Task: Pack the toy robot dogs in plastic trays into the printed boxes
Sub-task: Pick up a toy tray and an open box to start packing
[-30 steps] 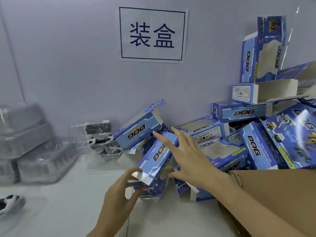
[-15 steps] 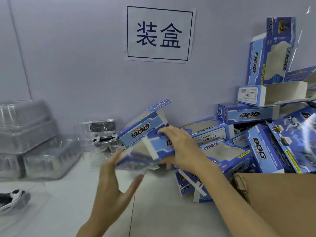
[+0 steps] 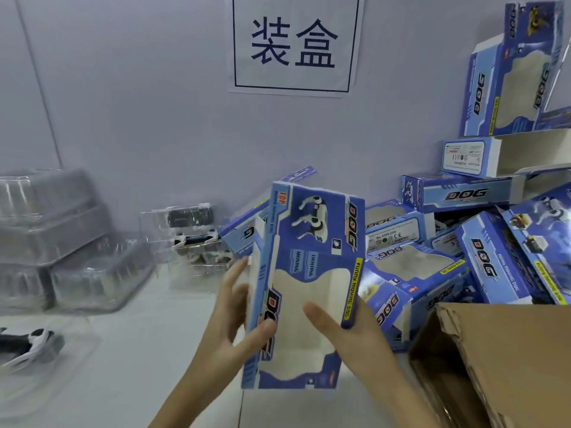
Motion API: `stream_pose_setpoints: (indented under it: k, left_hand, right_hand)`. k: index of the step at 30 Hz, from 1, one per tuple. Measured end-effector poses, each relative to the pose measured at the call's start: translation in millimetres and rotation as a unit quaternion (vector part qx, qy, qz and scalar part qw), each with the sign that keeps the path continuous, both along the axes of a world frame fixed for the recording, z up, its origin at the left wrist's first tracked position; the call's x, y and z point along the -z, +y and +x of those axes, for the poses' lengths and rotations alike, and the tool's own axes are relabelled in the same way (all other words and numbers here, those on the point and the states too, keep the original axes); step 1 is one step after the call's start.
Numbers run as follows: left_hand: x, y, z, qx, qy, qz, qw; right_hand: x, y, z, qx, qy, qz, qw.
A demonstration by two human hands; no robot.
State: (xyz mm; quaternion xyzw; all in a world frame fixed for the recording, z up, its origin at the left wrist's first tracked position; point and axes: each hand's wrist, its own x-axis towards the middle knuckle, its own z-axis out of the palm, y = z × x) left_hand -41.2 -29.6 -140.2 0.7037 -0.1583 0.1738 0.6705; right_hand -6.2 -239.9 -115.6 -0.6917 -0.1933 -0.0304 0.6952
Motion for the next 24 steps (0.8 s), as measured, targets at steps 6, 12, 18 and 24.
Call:
stream_pose_setpoints:
  k: [6,12,18,24]
  left_hand:
    - [14,-19,4,0.074,0.160,-0.088,0.980]
    - [14,-13,20,-0.034,0.105,-0.034,0.993]
    - [19,2,8,-0.079,0.033,0.016,0.996]
    - [19,-13,5,-0.179,-0.067,0.100,0.977]
  right_hand:
    - [30,-13,-2,0.006,0.096,0.013,0.995]
    - [38,-13,0,-0.003,0.066,-0.057,0.996]
    - [46,-5,0,0.035,0.017,-0.089,0.995]
    - [49,7,-13,0.075,-0.033,-0.096,0.992]
